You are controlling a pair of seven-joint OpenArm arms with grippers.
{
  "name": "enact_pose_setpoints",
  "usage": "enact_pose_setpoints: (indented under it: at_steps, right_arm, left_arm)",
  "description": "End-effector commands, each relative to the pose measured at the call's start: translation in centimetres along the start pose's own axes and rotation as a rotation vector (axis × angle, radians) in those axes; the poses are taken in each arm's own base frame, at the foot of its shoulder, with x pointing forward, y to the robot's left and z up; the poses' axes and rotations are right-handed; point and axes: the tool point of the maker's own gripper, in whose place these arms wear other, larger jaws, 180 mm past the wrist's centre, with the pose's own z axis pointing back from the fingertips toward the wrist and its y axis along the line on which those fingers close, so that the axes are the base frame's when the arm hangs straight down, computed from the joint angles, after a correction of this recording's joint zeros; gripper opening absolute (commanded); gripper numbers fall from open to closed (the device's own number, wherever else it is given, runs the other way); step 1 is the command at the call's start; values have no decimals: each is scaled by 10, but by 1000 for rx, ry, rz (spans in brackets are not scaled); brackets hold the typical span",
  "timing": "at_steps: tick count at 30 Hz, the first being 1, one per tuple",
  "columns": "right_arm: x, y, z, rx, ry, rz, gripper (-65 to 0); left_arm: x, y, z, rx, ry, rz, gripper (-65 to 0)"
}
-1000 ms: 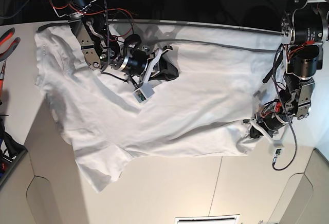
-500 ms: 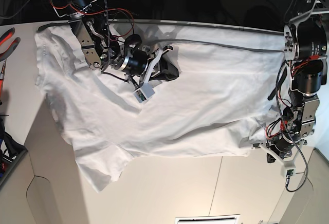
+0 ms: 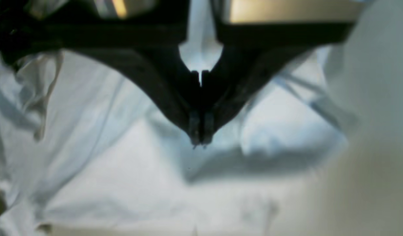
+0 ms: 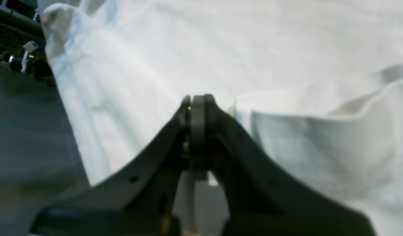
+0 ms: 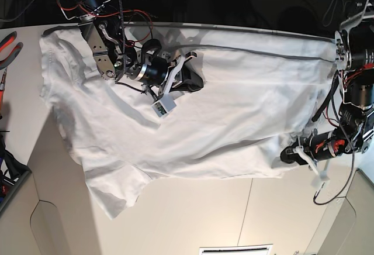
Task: Layout the t-shirt on the table in an organized manner, then fold the t-shirt properly
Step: 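Reach the left gripper along the shirt's side to its hem corner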
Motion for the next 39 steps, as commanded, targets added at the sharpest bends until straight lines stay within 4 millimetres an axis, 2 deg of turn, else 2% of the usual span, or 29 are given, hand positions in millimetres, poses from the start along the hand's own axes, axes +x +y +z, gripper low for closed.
enact_pose_setpoints:
  at_steps: [1,4,7,9,13,17,21,25,31,35,39]
  right_arm:
    - [-17,-12,3,-51,85,27,-650]
    - [-17,-12,3,-51,85,27,-650]
    - [-17,-12,3,-51,85,27,-650]
    - [-17,-12,3,-51,85,26,-650]
    - [-17,-12,3,-51,86,26,-650]
    - [-17,-12,3,-51,86,27,-650]
    - [-17,-12,3,-51,85,26,-650]
    - [-17,-12,3,-51,85,26,-650]
    - [-8,-12,3,-49,67,31,-650]
    - [18,-16,7,-56,5,42,-650]
    - [66,-21,19,-79,-104,86,-650]
  left_arm:
    - [25,-1,6,-12,-71,-10,-650]
    - [12,3,2,15,-70,-39,-650]
    - [7,10,-1,68,-81,-132,-650]
    - [8,25,0,156,-102,-171,-650]
    - [22,58,11,365,-184,-241,-650]
    - [46,93,36,610,-286,-287,-650]
    - [64,106,55,728,-370,-307,-650]
    - [72,103,56,692,-390,-298,-650]
    - [73,68,35,443,-405,-263,-650]
    - [80,58,34,379,-439,-240,-650]
    - [84,56,35,373,-459,-230,-650]
